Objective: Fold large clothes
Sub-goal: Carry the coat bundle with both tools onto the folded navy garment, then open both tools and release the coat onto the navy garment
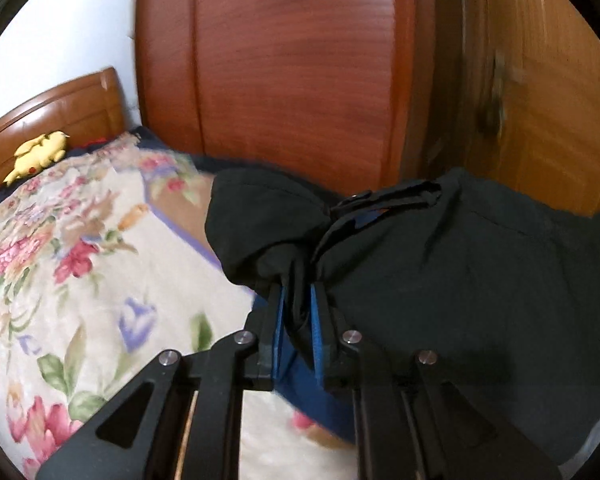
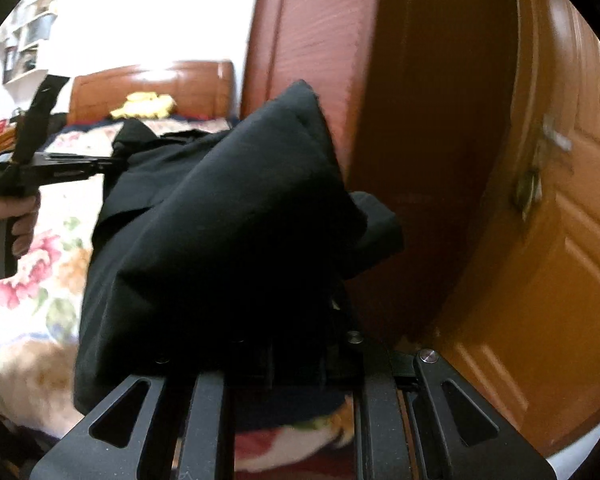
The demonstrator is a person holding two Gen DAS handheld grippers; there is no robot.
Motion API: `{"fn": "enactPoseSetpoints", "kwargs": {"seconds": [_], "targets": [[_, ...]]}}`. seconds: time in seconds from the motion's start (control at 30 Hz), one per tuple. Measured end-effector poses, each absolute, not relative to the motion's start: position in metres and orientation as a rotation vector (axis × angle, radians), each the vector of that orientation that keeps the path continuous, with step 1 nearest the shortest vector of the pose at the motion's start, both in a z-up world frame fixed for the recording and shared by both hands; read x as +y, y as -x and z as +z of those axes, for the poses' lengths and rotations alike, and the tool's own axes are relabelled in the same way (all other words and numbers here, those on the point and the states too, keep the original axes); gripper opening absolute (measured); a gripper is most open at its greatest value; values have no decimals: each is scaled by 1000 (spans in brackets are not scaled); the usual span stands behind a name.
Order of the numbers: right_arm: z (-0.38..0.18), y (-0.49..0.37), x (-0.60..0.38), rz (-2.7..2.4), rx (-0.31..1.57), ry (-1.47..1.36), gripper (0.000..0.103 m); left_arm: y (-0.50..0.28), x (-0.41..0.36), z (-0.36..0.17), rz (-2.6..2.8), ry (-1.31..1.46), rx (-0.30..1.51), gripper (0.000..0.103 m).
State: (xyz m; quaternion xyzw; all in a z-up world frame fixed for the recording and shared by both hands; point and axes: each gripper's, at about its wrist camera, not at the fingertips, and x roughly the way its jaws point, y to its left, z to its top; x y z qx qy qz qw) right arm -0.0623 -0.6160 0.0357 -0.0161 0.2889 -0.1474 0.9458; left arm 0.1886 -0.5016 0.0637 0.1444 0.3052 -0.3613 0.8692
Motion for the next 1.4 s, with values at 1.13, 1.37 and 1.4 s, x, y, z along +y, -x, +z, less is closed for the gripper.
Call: {"fn": "enactPoseSetpoints", "kwargs": {"seconds": [1.13, 1.37, 1.4], "targets": [[28, 33, -582, -397, 560, 28, 60, -66, -290, 44, -710, -255, 466, 55], [-6, 37, -608, -408, 597, -73, 60, -44, -257, 26, -674, -229, 463, 55], [-5, 37, -607, -413, 594, -71, 61, -43, -253, 25, -669, -226, 465, 55]]}}
